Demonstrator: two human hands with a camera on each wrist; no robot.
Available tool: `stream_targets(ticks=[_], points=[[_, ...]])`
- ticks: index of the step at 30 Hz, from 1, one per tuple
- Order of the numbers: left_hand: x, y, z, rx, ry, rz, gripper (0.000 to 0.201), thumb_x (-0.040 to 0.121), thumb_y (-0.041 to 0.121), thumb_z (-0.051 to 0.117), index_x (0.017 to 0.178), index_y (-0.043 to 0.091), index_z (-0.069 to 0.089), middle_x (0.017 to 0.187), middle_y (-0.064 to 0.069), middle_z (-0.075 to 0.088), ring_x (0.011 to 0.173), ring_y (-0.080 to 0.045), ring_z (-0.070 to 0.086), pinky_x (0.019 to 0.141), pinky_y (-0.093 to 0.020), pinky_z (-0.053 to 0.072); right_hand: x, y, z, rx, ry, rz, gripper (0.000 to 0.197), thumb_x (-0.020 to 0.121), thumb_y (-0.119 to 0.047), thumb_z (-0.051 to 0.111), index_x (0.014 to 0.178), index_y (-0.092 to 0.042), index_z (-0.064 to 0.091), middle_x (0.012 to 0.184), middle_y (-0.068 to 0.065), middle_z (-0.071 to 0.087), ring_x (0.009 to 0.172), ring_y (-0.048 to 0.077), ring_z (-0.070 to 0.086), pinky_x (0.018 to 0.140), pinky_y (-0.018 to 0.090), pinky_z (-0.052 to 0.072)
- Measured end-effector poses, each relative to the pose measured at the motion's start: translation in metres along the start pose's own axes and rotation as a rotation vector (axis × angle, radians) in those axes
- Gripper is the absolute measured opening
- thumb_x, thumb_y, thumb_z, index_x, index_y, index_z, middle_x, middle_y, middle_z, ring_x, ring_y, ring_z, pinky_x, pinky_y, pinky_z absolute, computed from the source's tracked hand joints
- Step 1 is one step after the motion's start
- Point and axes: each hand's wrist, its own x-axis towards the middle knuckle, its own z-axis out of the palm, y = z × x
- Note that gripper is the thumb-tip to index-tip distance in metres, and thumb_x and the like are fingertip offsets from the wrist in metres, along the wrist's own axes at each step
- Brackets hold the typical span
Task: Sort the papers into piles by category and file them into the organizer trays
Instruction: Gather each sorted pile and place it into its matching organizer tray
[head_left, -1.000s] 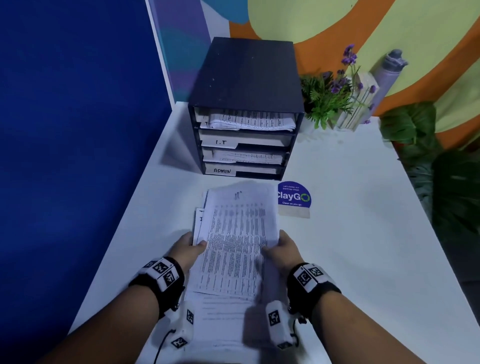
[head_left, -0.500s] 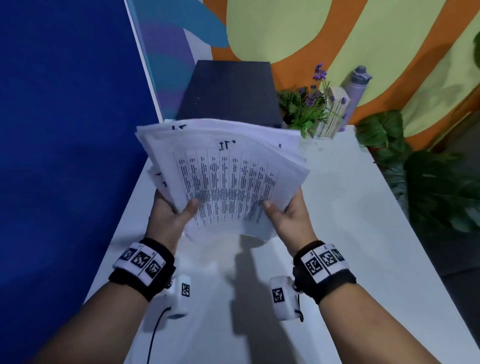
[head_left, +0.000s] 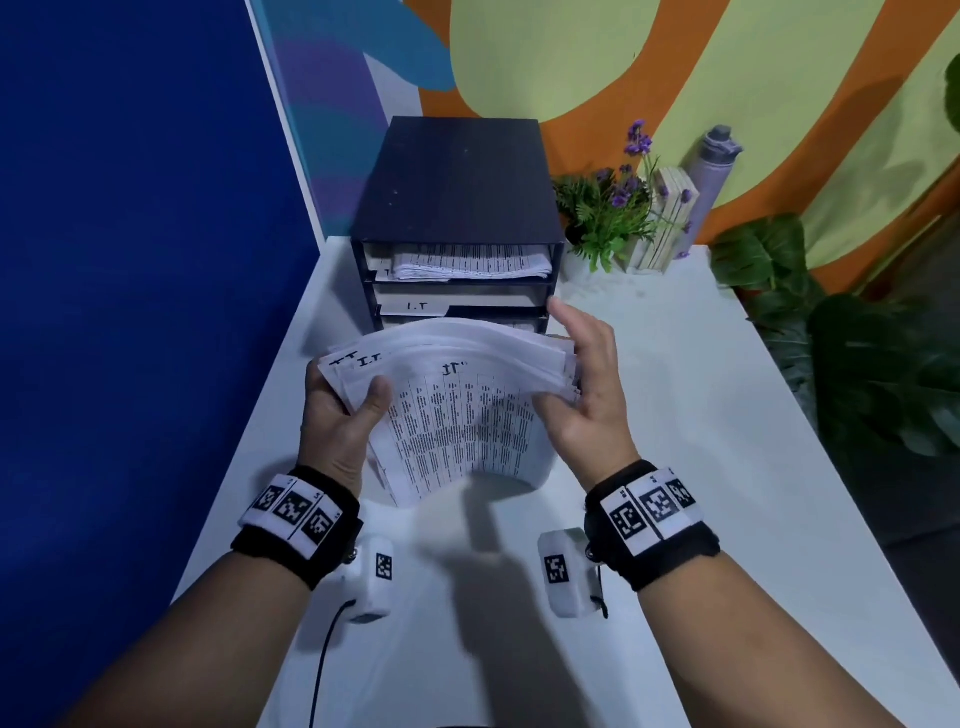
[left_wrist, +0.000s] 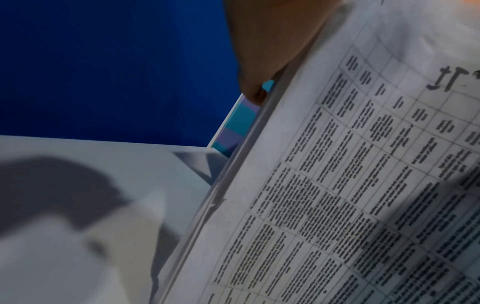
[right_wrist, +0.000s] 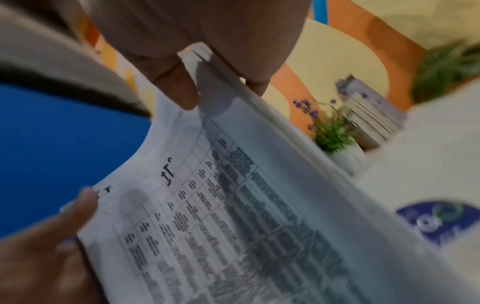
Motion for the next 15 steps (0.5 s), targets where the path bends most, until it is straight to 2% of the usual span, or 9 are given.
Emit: stream_targets(ticks=[1, 3, 5, 7, 9, 11, 13, 15], points=[[0.002, 0.001, 0.001, -0.005, 0.002, 0.001, 0.057, 0.079, 0.014, 0.074, 0.126, 0.014, 0.042, 0.108, 0.005, 0.069, 0.102, -0.015, 0.067, 0.085, -0.032, 0.056, 0.003, 0.001, -0.001, -0.113, -0.038, -0.068, 0.077, 0.071, 0.017, 0.056, 0.139, -0.020, 0.047, 0.137, 0.011, 0.041, 0.127, 0.019, 0.044, 0.110, 0.035, 0.038], [0.005, 0.003, 0.002, 0.012, -0.014, 0.005, 0.052, 0.074, 0.010, 0.075, 0.116, 0.020, 0.047, 0.103, 0.008, 0.069, 0.099, -0.015, 0.067, 0.090, -0.039, 0.054, 0.009, 0.004, -0.004, -0.322, -0.079, -0.144, 0.058, 0.077, 0.001, 0.054, 0.133, -0.014, 0.055, 0.142, 0.011, 0.040, 0.119, 0.014, 0.049, 0.099, 0.024, 0.043], [0.006, 0.002, 0.002, 0.042, -0.031, 0.002, 0.057, 0.068, 0.005, 0.080, 0.110, 0.026, 0.048, 0.100, 0.008, 0.068, 0.098, -0.016, 0.066, 0.091, -0.043, 0.053, 0.010, 0.004, -0.005, -0.423, -0.056, -0.146, 0.053, 0.078, -0.009, 0.051, 0.131, -0.013, 0.057, 0.144, 0.009, 0.041, 0.111, 0.012, 0.052, 0.083, 0.025, 0.050], [0.008, -0.002, 0.000, 0.056, -0.030, -0.013, 0.060, 0.065, 0.003, 0.078, 0.111, 0.027, 0.047, 0.106, 0.001, 0.065, 0.102, -0.019, 0.064, 0.092, -0.044, 0.052, 0.008, 0.004, -0.008, -0.441, -0.030, -0.168, 0.065, 0.077, -0.006, 0.053, 0.141, -0.014, 0.046, 0.146, 0.009, 0.038, 0.111, 0.010, 0.051, 0.074, 0.032, 0.055], [0.010, -0.006, -0.002, 0.061, -0.023, -0.026, 0.061, 0.065, 0.004, 0.076, 0.113, 0.025, 0.046, 0.110, -0.004, 0.064, 0.104, -0.021, 0.064, 0.094, -0.044, 0.052, 0.008, 0.003, -0.010, -0.483, -0.039, -0.233, 0.071, 0.077, -0.002, 0.055, 0.144, -0.019, 0.040, 0.147, 0.009, 0.037, 0.099, 0.014, 0.054, 0.067, 0.035, 0.054], [0.011, -0.009, -0.002, 0.067, -0.023, -0.036, 0.060, 0.065, 0.003, 0.076, 0.114, 0.023, 0.047, 0.111, -0.005, 0.064, 0.105, -0.022, 0.063, 0.093, -0.040, 0.053, 0.008, 0.005, -0.009, -0.577, -0.069, -0.256, 0.060, 0.079, -0.005, 0.053, 0.138, -0.018, 0.051, 0.145, 0.010, 0.042, 0.095, 0.021, 0.059, 0.068, 0.037, 0.054], [0.011, -0.011, 0.000, 0.065, -0.025, -0.048, 0.061, 0.068, -0.005, 0.077, 0.115, 0.020, 0.046, 0.111, -0.005, 0.063, 0.106, -0.023, 0.062, 0.092, -0.035, 0.054, 0.008, 0.009, -0.007, -0.631, -0.061, -0.217, 0.051, 0.082, -0.010, 0.051, 0.133, -0.011, 0.056, 0.142, 0.011, 0.046, 0.106, 0.024, 0.061, 0.076, 0.040, 0.055], [0.012, -0.012, 0.000, 0.066, -0.013, -0.069, 0.064, 0.071, -0.011, 0.074, 0.121, 0.015, 0.044, 0.113, -0.006, 0.063, 0.107, -0.024, 0.061, 0.093, -0.035, 0.053, 0.006, 0.015, -0.008, -0.616, -0.051, -0.234, 0.055, 0.082, -0.009, 0.051, 0.137, -0.004, 0.049, 0.141, 0.013, 0.046, 0.121, 0.027, 0.054, 0.090, 0.041, 0.052]])
